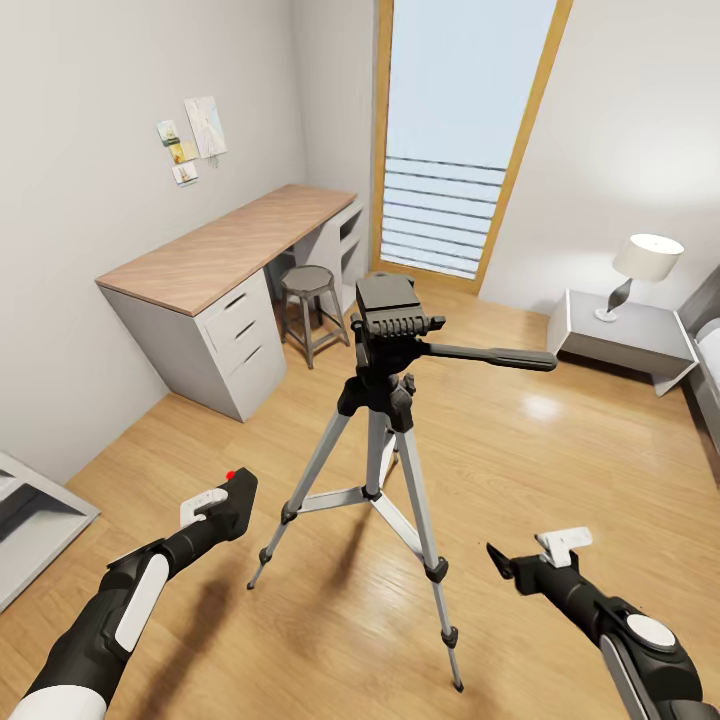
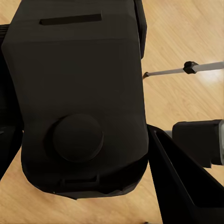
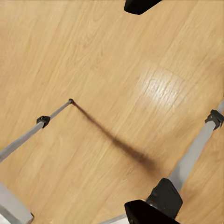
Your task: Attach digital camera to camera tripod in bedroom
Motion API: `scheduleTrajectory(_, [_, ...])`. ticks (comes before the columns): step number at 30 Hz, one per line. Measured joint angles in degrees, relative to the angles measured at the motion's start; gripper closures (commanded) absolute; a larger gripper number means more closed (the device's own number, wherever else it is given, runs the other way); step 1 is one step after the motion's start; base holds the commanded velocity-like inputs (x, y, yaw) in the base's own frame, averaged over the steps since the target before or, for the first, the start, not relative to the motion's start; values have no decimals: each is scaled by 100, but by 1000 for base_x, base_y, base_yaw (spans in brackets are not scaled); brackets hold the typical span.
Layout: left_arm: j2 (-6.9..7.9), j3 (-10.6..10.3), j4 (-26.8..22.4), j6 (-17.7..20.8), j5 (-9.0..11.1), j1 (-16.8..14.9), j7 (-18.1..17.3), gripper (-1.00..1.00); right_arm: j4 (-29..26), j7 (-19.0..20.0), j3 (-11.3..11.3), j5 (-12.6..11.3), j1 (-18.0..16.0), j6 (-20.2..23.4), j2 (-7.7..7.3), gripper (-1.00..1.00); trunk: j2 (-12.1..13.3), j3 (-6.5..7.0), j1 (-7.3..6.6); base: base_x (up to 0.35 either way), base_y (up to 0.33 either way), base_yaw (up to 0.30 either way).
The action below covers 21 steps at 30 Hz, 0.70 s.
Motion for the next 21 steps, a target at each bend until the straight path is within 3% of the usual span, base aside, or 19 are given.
scheduleTrajectory(8, [0,0,0,0,1,0,-2,100,22,-16,298,158,-45,-92,652,-100,0,0,0,0,0,0])
scheduleTrajectory(15, [0,0,0,0,1,0,-2,100,17,8,470,250,-291,-55,815,-100,0,0,0,0,0,0])
scheduleTrajectory(21, [0,0,0,0,1,0,-2,100,18,52,516,233,-437,136,842,-100,0,0,0,0,0,0])
